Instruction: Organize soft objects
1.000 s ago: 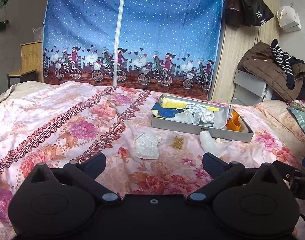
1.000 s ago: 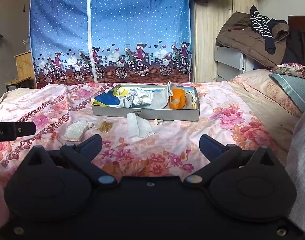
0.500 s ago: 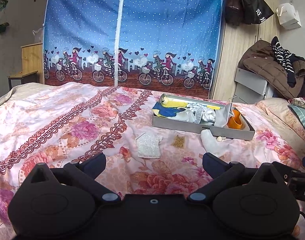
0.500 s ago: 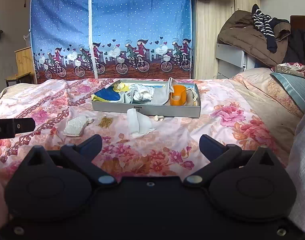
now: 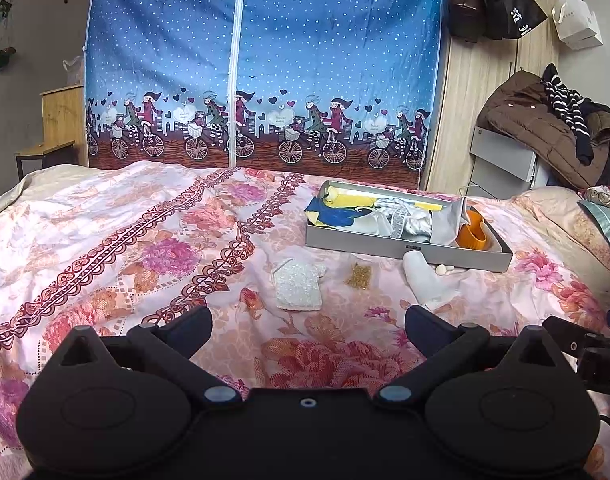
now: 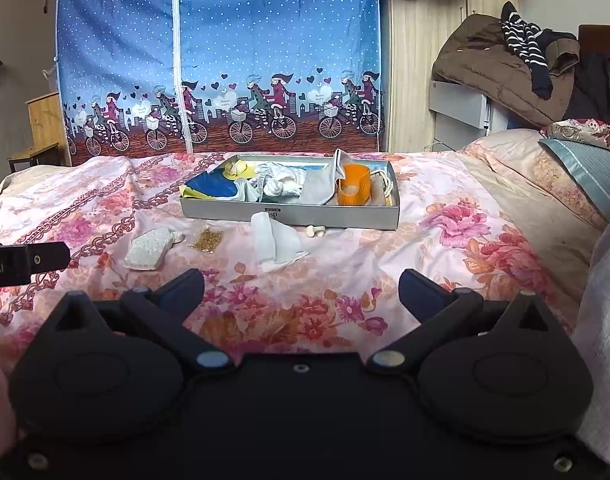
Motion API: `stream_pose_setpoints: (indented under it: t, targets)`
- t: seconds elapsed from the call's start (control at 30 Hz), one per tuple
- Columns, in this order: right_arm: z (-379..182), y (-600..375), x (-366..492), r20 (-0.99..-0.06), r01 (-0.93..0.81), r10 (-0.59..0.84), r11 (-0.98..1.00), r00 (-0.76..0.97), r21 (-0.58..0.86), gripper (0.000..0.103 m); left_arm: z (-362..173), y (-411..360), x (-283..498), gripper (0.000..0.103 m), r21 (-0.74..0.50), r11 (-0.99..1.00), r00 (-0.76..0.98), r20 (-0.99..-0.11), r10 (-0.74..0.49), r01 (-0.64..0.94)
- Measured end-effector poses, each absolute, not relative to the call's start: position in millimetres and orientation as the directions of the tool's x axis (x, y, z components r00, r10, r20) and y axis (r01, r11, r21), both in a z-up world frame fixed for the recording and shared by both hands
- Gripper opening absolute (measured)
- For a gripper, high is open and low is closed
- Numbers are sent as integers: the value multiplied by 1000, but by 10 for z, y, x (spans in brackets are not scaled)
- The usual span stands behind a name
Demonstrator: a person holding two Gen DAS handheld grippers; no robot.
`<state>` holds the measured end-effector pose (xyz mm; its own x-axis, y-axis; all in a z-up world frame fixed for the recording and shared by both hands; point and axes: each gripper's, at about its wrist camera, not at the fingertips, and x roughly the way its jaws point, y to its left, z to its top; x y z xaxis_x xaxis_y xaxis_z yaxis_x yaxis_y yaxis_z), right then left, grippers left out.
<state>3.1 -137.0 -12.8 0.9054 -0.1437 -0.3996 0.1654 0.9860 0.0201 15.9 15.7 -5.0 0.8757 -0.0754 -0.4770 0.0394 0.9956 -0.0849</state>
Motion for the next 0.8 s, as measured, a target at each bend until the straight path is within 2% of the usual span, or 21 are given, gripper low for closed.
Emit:
stream_pose_setpoints:
  t: [0.8]
  targets:
    - [-140, -1368, 36, -411, 171, -142, 985, 900, 34, 103, -78, 152, 190, 102, -74, 996, 865, -496, -75, 43]
